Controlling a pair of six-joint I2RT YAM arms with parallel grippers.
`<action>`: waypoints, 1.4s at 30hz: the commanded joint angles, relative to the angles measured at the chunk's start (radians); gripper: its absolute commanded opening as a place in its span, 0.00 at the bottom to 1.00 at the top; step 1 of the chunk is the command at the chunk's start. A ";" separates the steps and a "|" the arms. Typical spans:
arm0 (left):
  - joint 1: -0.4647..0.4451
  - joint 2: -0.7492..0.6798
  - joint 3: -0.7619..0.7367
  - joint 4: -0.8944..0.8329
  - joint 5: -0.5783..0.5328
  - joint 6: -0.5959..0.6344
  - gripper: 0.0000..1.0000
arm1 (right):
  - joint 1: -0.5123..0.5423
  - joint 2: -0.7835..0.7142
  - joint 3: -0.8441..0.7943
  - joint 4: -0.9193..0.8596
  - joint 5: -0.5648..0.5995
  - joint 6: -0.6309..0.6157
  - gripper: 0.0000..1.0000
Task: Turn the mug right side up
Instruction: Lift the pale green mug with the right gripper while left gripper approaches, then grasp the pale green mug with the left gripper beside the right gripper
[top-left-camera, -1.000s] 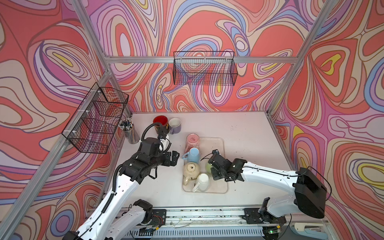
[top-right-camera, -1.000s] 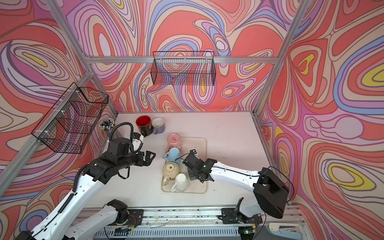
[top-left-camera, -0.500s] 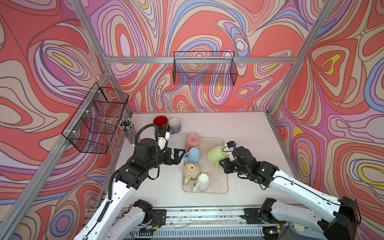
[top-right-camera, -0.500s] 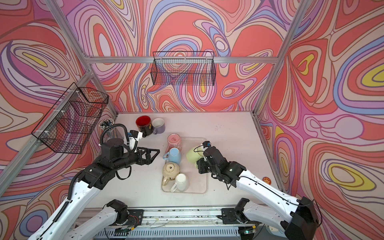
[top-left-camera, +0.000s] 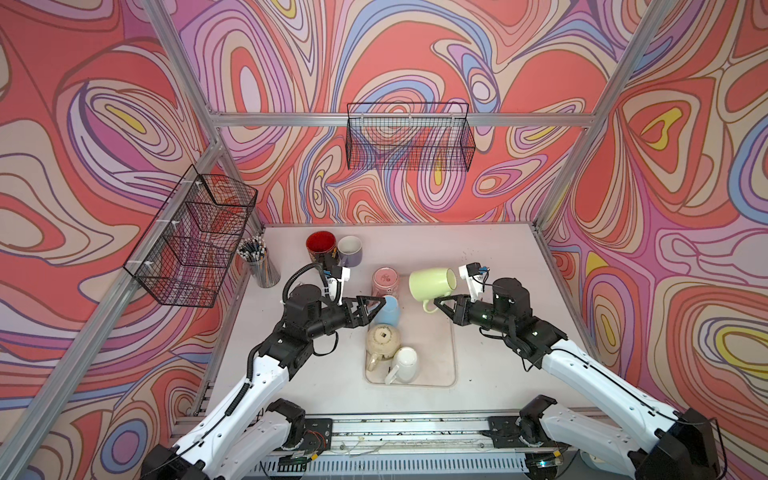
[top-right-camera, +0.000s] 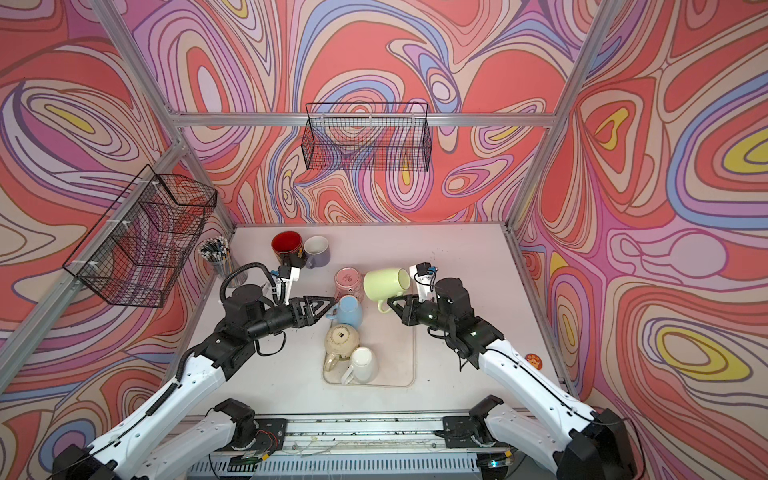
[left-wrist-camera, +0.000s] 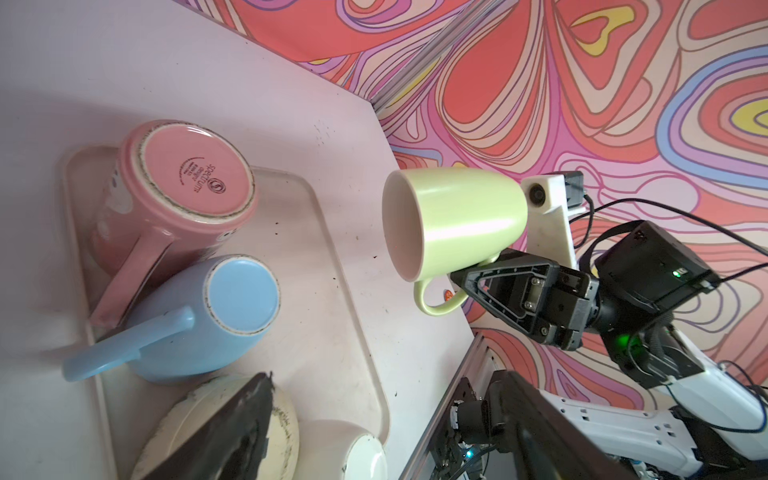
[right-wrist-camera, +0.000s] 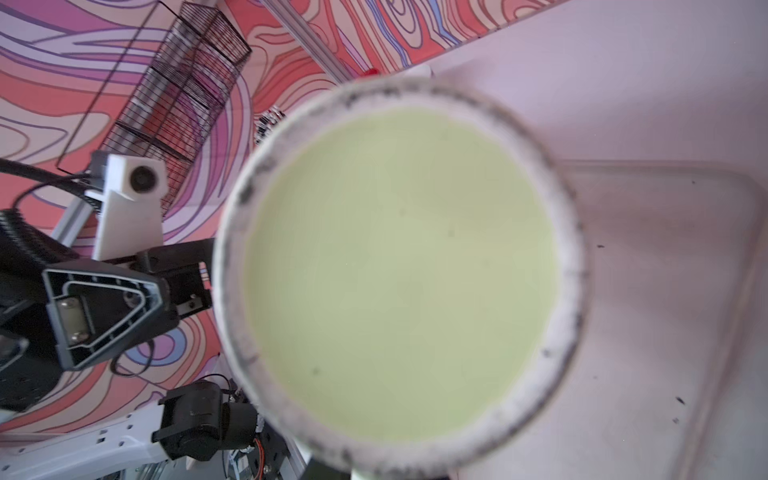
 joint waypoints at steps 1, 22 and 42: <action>-0.015 0.029 -0.018 0.226 0.054 -0.084 0.86 | -0.029 0.034 0.017 0.324 -0.183 0.060 0.00; -0.090 0.339 0.027 0.668 0.050 -0.184 0.73 | -0.118 0.328 0.120 0.861 -0.434 0.346 0.00; -0.136 0.488 0.132 0.801 0.032 -0.219 0.57 | -0.118 0.430 0.122 1.049 -0.515 0.441 0.00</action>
